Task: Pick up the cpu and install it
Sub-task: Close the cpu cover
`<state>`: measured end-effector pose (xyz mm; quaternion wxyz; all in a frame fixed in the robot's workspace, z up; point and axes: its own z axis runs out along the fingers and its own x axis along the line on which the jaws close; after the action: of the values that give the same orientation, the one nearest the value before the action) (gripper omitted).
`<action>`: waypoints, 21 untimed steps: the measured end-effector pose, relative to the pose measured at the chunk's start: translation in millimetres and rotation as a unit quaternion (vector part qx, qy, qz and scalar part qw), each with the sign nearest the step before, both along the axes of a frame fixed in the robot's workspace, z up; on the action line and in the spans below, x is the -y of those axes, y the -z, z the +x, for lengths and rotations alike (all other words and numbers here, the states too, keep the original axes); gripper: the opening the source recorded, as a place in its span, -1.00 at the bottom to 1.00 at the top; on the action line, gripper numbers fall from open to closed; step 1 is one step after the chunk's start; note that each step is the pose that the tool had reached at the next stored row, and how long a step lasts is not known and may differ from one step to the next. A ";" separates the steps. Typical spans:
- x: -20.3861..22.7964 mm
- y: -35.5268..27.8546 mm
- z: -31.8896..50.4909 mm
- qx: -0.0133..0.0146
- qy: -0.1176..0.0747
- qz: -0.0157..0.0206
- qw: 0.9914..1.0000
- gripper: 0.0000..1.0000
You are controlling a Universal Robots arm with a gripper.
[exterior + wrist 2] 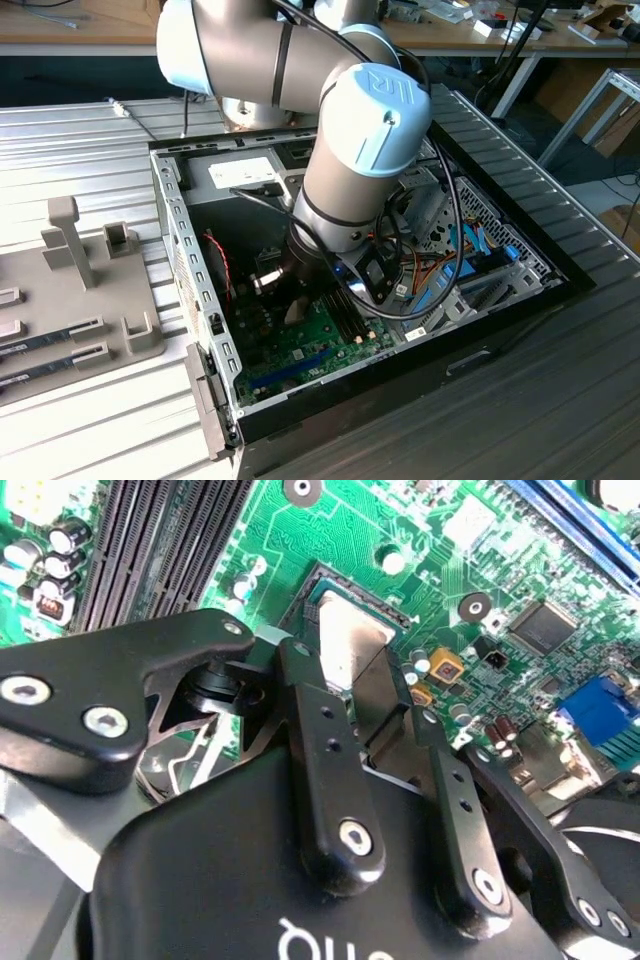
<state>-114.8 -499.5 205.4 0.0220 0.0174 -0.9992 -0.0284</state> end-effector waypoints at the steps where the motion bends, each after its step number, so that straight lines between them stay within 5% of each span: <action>1: 3.1 1.2 0.7 0.000 -0.001 0.000 1.000 -0.23; 6: 3.8 7.8 2.9 0.000 0.019 0.000 1.000 -0.23; 21: 3.7 9.7 3.0 0.000 0.019 0.000 1.000 -0.22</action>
<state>-111.8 -503.2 195.8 0.0217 -0.0020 -0.9993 -0.0290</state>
